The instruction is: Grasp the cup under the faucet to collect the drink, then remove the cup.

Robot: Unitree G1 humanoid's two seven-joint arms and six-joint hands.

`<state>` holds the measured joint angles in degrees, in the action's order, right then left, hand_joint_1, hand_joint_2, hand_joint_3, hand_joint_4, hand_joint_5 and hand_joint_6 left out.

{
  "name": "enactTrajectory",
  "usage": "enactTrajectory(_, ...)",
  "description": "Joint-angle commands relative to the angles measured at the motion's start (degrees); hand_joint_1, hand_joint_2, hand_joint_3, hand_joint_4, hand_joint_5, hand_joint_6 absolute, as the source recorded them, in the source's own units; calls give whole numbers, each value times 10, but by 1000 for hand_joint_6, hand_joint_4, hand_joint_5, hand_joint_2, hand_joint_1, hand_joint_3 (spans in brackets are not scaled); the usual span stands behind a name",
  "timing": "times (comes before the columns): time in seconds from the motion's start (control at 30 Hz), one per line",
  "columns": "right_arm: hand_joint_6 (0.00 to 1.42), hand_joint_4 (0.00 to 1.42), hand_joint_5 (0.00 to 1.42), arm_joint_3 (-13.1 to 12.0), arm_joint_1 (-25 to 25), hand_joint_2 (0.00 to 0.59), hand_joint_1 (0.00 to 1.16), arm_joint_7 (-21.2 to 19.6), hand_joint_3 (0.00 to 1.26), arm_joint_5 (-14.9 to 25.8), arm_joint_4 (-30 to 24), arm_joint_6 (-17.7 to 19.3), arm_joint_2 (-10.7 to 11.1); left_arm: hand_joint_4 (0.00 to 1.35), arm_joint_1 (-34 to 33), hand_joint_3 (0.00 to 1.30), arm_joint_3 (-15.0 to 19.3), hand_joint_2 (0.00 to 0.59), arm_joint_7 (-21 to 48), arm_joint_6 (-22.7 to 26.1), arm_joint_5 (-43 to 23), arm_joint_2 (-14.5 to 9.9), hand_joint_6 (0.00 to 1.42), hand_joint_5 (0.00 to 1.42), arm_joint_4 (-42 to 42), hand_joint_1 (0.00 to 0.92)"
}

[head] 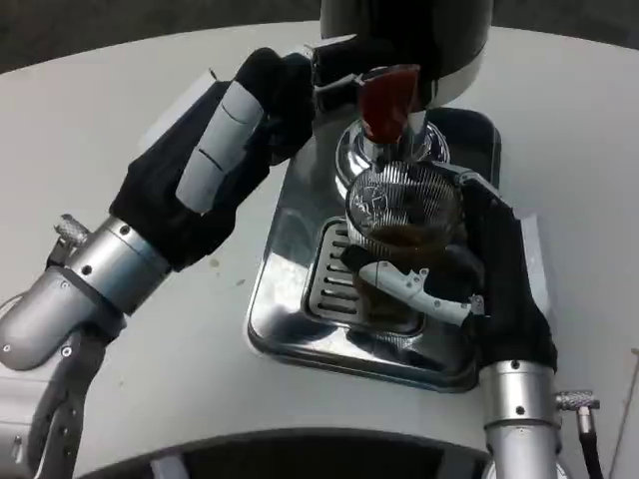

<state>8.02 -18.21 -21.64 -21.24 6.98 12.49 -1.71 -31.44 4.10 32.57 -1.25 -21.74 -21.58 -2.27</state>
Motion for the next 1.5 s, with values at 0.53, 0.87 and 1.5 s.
enactTrajectory(0.53,968,814,981,9,132,141,983,83,743,10,-228,-28,3,123,40,327,24,111,11,36,-9,-19,124,212,-89,0)
enactTrajectory(0.87,971,814,981,8,228,140,978,136,743,21,-341,-54,12,123,46,329,33,111,9,41,-13,-22,124,212,-102,0)
enactTrajectory(1.5,971,814,993,18,342,140,974,200,750,55,-490,-89,25,132,137,350,88,106,64,23,-33,-79,124,212,-192,0)
